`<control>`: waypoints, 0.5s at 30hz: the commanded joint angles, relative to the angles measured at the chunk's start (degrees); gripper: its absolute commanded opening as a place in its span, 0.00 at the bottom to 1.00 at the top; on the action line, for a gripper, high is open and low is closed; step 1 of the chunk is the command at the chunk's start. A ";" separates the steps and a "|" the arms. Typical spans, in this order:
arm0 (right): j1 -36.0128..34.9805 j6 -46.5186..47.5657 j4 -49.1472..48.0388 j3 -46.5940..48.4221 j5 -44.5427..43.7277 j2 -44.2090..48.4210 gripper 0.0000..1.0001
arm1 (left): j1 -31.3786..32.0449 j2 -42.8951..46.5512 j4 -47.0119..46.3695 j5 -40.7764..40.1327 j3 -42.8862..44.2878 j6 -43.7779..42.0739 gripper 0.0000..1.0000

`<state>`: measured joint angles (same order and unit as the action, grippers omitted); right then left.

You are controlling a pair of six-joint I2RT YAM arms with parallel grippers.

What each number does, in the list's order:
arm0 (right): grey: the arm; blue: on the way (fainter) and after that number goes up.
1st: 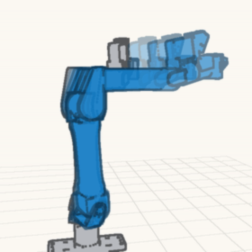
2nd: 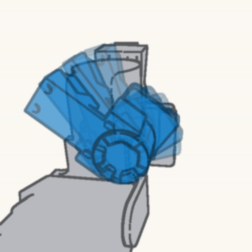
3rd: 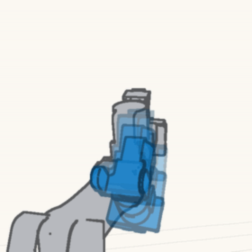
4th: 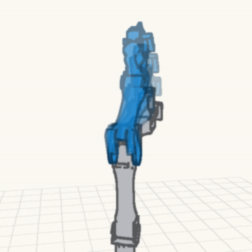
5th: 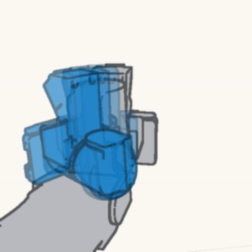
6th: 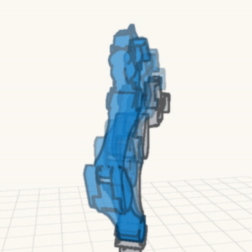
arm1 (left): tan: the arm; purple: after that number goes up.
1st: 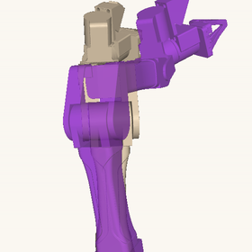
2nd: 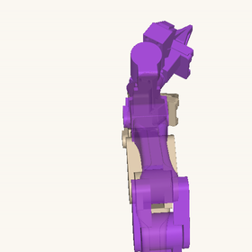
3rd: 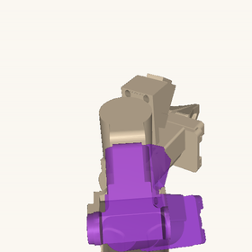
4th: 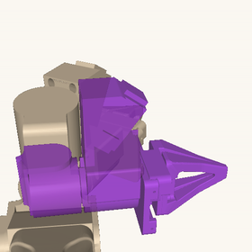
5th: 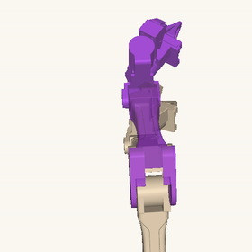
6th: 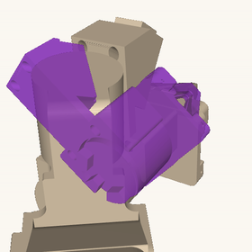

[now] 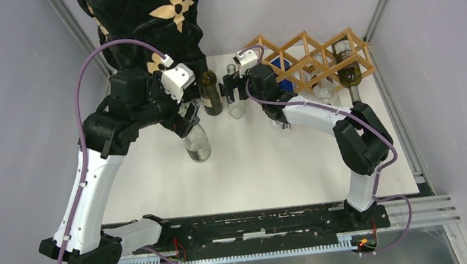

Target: Take the wine bottle off the wine rack

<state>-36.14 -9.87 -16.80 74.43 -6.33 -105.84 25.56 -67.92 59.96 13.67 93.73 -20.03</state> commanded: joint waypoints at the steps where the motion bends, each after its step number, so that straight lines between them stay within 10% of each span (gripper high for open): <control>1: 0.70 1.15 3.36 2.22 -2.85 5.83 0.98 | -0.16 0.97 -1.32 1.26 0.98 -1.02 1.00; 15: 13.87 -9.40 32.07 0.17 -0.87 28.60 0.98 | -0.12 0.66 1.21 0.93 3.65 -1.93 1.00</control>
<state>-30.87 -12.27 6.26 74.56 -8.51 -85.08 25.56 -67.90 61.25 13.67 94.87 -20.08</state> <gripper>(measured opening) 0.979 0.996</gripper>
